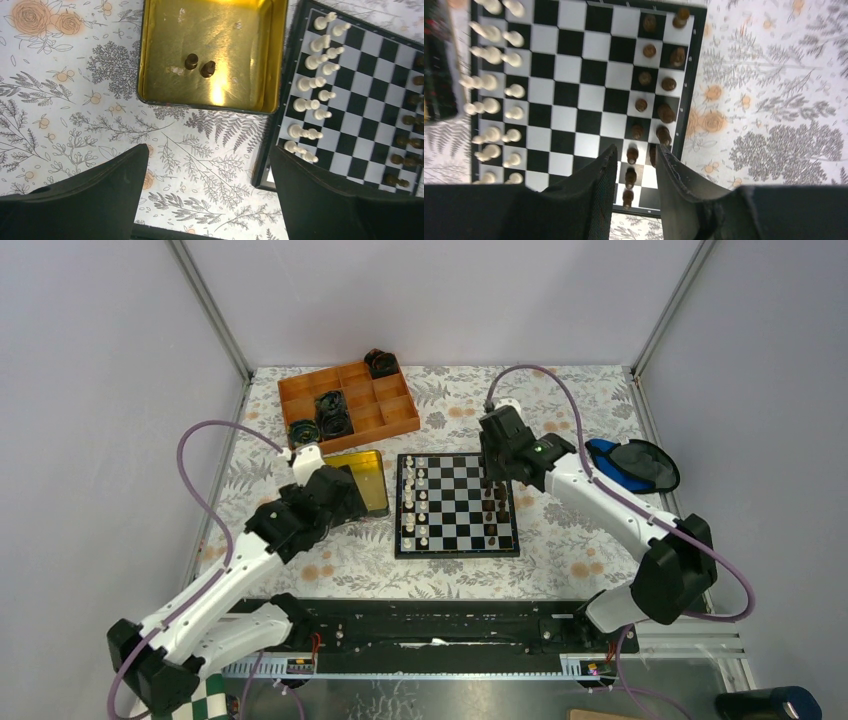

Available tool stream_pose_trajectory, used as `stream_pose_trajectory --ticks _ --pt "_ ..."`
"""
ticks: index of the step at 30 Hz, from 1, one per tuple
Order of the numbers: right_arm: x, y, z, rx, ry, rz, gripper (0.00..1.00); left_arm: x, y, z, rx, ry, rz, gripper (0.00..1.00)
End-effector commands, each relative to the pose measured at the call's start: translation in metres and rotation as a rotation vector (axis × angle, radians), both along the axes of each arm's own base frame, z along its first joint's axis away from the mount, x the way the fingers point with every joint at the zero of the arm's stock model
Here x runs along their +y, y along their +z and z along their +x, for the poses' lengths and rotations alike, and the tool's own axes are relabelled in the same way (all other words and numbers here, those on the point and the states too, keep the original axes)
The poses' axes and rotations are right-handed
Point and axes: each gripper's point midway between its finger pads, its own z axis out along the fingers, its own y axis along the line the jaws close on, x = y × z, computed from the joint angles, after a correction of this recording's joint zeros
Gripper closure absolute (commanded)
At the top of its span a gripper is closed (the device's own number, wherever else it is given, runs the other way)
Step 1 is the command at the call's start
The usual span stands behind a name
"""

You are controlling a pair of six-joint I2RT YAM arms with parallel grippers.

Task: Set up the chess pieces on the board
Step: Place the chess piece on the chessboard, then pick up the chess piece from the storage box.

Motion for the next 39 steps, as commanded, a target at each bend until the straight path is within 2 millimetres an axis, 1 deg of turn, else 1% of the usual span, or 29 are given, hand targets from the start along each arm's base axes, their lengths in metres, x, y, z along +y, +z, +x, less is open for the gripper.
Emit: stream_pose_trajectory --ticks 1,3,6,8,11,14,20,24,31,39 --pt "0.009 0.041 0.013 -0.086 0.024 0.000 0.60 -0.004 0.000 0.027 -0.011 -0.011 0.014 0.04" --pt "0.014 0.048 0.018 -0.102 0.031 0.007 0.60 -0.005 -0.008 0.036 0.020 -0.033 0.008 0.12" --pt "0.019 0.055 0.023 -0.116 0.045 0.016 0.61 -0.002 -0.021 0.048 0.068 -0.042 0.016 0.17" --pt "0.022 0.058 0.025 -0.124 0.051 0.020 0.61 0.000 -0.030 0.057 0.094 -0.055 0.028 0.25" --pt "0.023 0.057 0.027 -0.128 0.055 0.015 0.61 -0.001 -0.035 0.069 0.104 -0.071 0.019 0.33" --pt "0.023 0.054 0.028 -0.125 0.061 0.010 0.61 -0.003 -0.040 0.079 0.124 -0.100 0.031 0.37" --pt "0.025 0.050 0.029 -0.127 0.071 0.009 0.61 -0.008 -0.054 0.093 0.180 -0.142 0.065 0.51" --pt "0.026 0.049 0.030 -0.130 0.076 0.009 0.61 -0.009 -0.062 0.099 0.196 -0.152 0.074 0.54" --pt "0.025 0.051 0.029 -0.138 0.083 0.010 0.61 -0.005 -0.074 0.105 0.227 -0.139 0.088 0.60" --pt "0.024 0.051 0.028 -0.142 0.089 0.007 0.61 -0.002 -0.092 0.108 0.268 -0.133 0.094 0.62"
